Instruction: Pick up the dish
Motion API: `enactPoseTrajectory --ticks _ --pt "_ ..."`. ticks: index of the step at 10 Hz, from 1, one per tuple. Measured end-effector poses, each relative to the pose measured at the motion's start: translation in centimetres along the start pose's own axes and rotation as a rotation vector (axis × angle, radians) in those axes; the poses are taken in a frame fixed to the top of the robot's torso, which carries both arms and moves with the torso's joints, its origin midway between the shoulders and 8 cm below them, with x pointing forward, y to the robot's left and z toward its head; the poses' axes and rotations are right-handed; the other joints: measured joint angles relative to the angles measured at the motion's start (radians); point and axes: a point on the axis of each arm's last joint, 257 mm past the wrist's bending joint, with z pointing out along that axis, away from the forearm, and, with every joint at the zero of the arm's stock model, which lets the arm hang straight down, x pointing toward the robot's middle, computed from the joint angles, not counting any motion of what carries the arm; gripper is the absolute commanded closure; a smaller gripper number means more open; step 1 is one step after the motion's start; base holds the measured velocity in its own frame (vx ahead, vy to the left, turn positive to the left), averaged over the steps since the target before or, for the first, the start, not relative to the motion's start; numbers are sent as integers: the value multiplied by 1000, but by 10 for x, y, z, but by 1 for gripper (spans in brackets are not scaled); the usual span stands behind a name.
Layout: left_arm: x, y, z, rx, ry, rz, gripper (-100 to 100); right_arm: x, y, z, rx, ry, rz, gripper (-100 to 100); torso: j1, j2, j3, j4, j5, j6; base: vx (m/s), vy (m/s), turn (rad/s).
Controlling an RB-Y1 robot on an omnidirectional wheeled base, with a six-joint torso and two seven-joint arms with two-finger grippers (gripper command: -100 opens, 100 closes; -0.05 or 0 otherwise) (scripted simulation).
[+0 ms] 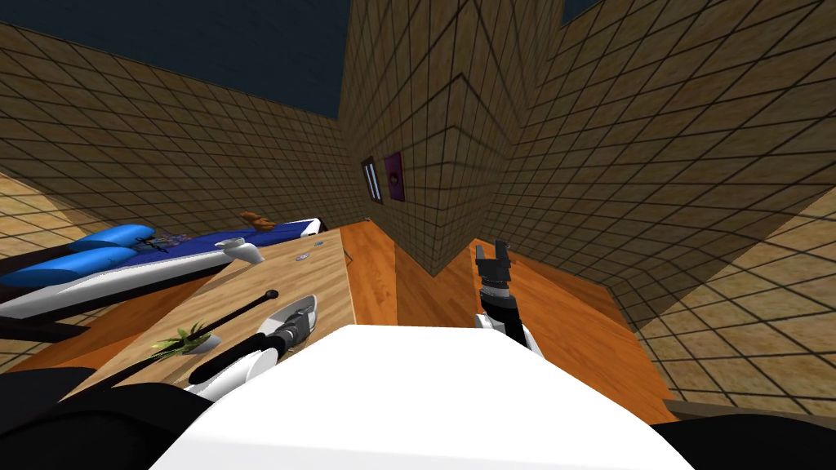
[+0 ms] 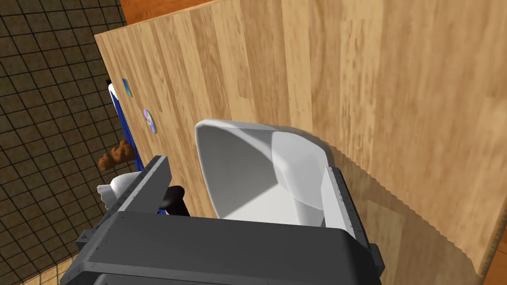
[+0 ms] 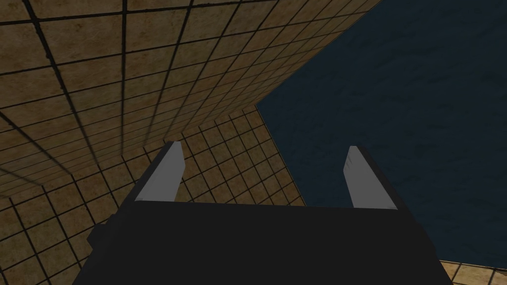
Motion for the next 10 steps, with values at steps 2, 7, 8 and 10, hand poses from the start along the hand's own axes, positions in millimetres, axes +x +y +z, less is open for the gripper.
enactPoseTrajectory --ticks 2,7,8,10 --pt "-10 15 -1 -57 -11 -37 -100 0 0 0 0 0 0 0 -1 0 0 0 0 0 11 55 -12" --pt "-39 52 -5 -209 -47 -135 -100 0 0 0 0 0 0 0 0 1 0 0 0 0 6 75 -19" --pt "-44 60 -6 -236 -55 -153 -100 0 0 0 0 0 0 0 0 0 0 0 0 0 10 53 -14" --pt "-52 68 -8 -282 -69 -182 -100 0 0 0 0 0 0 0 -3 0 0 0 0 0 10 37 -15"
